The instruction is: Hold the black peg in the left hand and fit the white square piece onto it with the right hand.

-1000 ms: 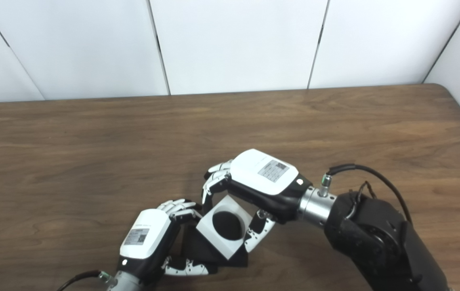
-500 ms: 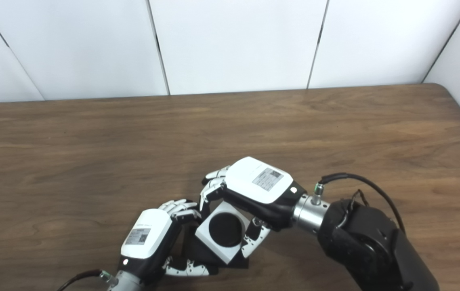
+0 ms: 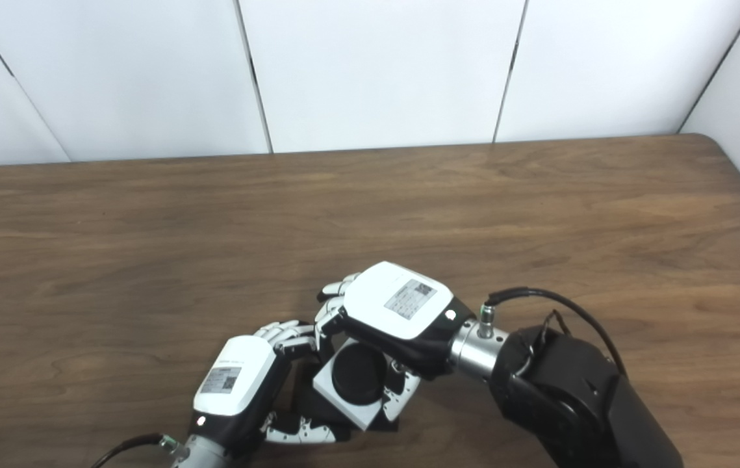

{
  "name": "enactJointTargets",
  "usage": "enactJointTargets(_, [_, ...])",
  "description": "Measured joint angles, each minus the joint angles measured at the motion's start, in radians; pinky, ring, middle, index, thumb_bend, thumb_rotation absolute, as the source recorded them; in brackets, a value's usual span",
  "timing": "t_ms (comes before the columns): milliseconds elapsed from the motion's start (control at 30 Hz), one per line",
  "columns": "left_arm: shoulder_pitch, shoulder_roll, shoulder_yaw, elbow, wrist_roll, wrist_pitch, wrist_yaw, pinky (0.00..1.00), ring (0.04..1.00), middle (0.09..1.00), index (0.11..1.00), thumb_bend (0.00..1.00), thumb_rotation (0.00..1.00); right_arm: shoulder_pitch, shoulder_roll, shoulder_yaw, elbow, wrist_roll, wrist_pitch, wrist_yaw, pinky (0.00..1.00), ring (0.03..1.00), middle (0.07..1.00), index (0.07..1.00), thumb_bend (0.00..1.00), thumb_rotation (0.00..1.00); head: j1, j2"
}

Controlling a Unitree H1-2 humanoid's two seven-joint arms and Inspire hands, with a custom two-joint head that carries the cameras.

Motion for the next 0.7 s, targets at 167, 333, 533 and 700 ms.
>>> enactJointTargets(167, [-0.001, -0.001, -0.002, 0.000, 0.018, 0.002, 0.002, 0.85, 0.833, 0.781, 0.489, 0.51, 0.07, 0.000, 0.023, -0.004, -0.001, 0.001, 0.008, 0.030, 0.87, 0.874, 0.756, 0.611, 0.94, 0.41, -0.003, -0.002])
enactJointTargets(333, [-0.001, -0.015, -0.002, -0.004, 0.075, 0.018, -0.001, 0.84, 0.825, 0.782, 0.604, 0.65, 0.22, 0.001, 0.031, -0.038, -0.001, 0.021, 0.007, 0.026, 0.83, 0.860, 0.746, 0.617, 0.96, 0.43, -0.003, -0.002])
enactJointTargets(533, [0.000, -0.019, -0.002, -0.007, 0.110, 0.022, -0.003, 0.83, 0.824, 0.802, 0.770, 0.87, 0.43, 0.001, 0.030, -0.080, -0.001, 0.052, 0.007, 0.013, 0.85, 0.876, 0.743, 0.618, 0.95, 0.44, -0.005, -0.003])
enactJointTargets(700, [-0.001, -0.021, -0.001, -0.007, 0.115, 0.021, -0.001, 0.83, 0.829, 0.825, 0.825, 0.96, 0.51, 0.003, 0.034, -0.104, -0.001, 0.076, 0.009, -0.006, 0.83, 0.866, 0.736, 0.608, 0.96, 0.42, -0.003, -0.006])
